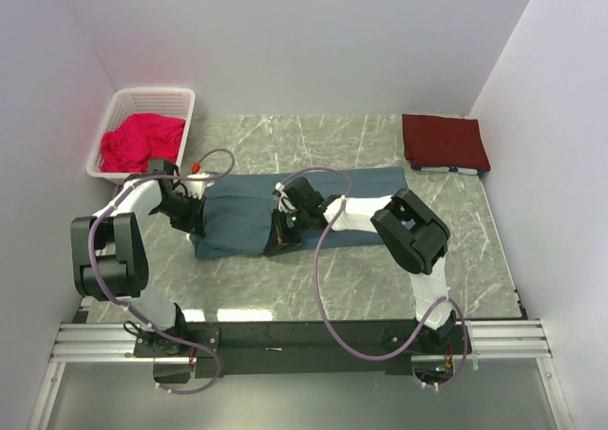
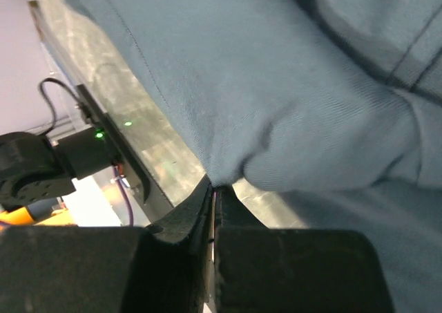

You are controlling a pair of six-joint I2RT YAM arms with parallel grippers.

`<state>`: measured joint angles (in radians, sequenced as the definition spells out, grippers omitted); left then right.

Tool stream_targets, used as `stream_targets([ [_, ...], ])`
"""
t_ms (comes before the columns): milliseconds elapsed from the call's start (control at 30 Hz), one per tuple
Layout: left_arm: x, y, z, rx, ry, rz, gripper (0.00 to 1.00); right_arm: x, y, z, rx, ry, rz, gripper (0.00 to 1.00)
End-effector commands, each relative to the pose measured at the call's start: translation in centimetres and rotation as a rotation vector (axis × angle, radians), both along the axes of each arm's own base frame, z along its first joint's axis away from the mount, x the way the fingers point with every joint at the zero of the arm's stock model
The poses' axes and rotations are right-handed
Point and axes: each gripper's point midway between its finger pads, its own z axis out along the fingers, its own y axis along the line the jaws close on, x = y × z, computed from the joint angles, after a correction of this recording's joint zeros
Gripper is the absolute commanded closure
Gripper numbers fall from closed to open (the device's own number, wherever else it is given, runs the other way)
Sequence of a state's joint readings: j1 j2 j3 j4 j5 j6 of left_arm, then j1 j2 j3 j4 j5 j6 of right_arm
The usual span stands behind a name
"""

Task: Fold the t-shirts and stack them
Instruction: Fold the tshirt

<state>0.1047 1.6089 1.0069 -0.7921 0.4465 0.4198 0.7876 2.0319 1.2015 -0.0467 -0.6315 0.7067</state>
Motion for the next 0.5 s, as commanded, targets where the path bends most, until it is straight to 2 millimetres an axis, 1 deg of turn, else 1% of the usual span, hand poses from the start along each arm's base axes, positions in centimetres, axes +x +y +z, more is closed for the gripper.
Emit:
stream_targets([
  [0, 2.0, 0.2, 2.8, 0.015, -0.081, 0.009, 0.99, 2.1, 0.6, 5.7, 0.114, -0.128, 0.005, 1.0],
  [33, 2.1, 0.2, 3.2, 0.01, -0.073, 0.009, 0.99, 2.7, 0.7, 6.5, 0.126, -0.141, 0.001, 1.0],
  [67, 2.9, 0.2, 4.0, 0.006, -0.09, 0.01, 0.99, 3.3, 0.4, 7.0, 0.13, -0.148, -0.012, 1.0],
  [100, 3.2, 0.0, 4.0, -0.002, -0.079, 0.009, 0.99, 3.7, 0.3, 7.3, 0.134, -0.154, -0.015, 1.0],
  [133, 3.8, -0.2, 4.6, -0.019, -0.071, 0.01, 0.99, 4.4, 0.1, 7.8, 0.139, -0.161, -0.025, 1.0],
  [167, 4.2, -0.3, 5.3, -0.028, -0.083, 0.01, 0.99, 4.9, -0.1, 7.8, 0.139, -0.163, -0.033, 1.0],
  [200, 4.5, -0.4, 5.1, -0.039, -0.066, 0.013, 0.99, 5.2, -0.2, 7.8, 0.141, -0.166, -0.035, 1.0],
  [233, 4.6, -0.7, 5.4, -0.063, -0.054, 0.011, 0.99, 5.7, -0.2, 8.1, 0.143, -0.174, -0.039, 1.0],
  [267, 5.5, -0.9, 6.0, -0.07, -0.069, 0.015, 0.99, 6.1, -0.4, 7.8, 0.137, -0.165, -0.047, 1.0],
  [333, 6.4, -1.0, 6.0, -0.088, -0.062, 0.024, 0.99, 7.5, -0.9, 8.0, 0.146, -0.172, -0.068, 1.0],
  [367, 7.2, -1.0, 6.7, -0.093, -0.079, 0.033, 0.99, 8.0, -1.0, 7.6, 0.139, -0.164, -0.077, 1.0],
  [400, 7.6, -1.1, 6.2, -0.1, -0.063, 0.036, 0.99, 8.5, -1.1, 7.6, 0.139, -0.165, -0.082, 1.0],
  [433, 8.1, -1.1, 6.4, -0.105, -0.066, 0.039, 0.99, 9.3, -1.4, 7.8, 0.143, -0.174, -0.094, 1.0],
  [467, 8.9, -1.2, 6.9, -0.115, -0.077, 0.048, 0.99, 9.7, -1.5, 7.4, 0.139, -0.175, -0.096, 1.0],
])
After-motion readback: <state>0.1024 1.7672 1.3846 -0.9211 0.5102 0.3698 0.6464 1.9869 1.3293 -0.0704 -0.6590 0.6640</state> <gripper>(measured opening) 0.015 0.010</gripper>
